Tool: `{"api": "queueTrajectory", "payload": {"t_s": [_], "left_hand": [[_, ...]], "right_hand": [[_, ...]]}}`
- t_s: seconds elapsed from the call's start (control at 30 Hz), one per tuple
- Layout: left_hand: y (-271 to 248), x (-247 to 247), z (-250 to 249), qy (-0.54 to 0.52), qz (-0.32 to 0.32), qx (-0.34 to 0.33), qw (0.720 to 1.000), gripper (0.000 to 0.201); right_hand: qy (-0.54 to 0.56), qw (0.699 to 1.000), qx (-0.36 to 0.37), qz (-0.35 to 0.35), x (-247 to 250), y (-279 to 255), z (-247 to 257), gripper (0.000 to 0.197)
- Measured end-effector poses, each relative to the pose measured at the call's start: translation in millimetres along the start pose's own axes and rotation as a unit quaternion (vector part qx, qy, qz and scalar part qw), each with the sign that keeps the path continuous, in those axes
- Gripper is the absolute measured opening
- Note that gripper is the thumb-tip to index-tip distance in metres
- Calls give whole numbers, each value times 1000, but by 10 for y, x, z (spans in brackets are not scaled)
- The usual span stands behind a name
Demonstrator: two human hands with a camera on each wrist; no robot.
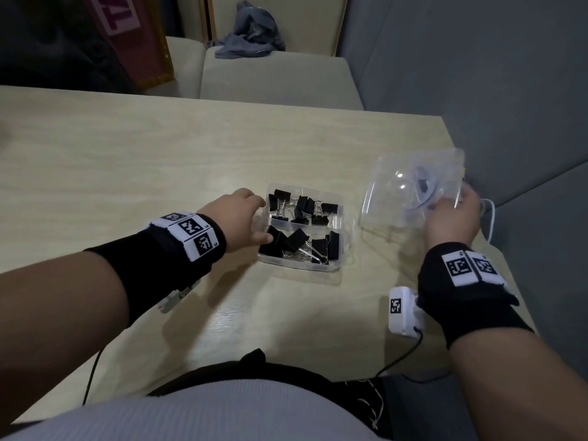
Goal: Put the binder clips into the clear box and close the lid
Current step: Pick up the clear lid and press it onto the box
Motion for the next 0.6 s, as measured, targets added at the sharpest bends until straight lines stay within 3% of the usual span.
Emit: {"api": "queueTrajectory", "payload": {"t_s": [0.1, 0.2, 0.33, 0.43, 0.5, 0.6], "left_hand": [[-13, 14, 39, -16, -28, 2, 999, 62], [-23, 107, 15, -34, -86, -20, 995, 47], [-68, 243, -82, -93, -128, -55, 986, 65], [-111, 383, -50, -170, -168, -32, 970, 54], [-111, 439, -5, -199, -172, -7, 965, 50], [-72, 433, -48, -179, -128, -11, 975, 46]], "right_hand": [[99, 995, 26, 11, 3, -138, 234, 45], [104, 991, 38, 73, -204, -346, 250, 47], [100, 973, 3, 206, -655, -741, -6, 45], [105, 960, -2, 258, -812, -941, -99, 40], [102, 956, 5, 275, -852, -959, -94, 37], [78, 943, 27, 323, -922, -994, -39, 34]]}}
Point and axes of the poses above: each hand's wrist, its own y-axis towards the middle knuckle, its own x-axis out of the back of the hand, z = x × y, the point moved 9 cm from there along y, towards the middle knuckle, and after that the axes turned 3 degrees about -x, right-handed, at the moved point
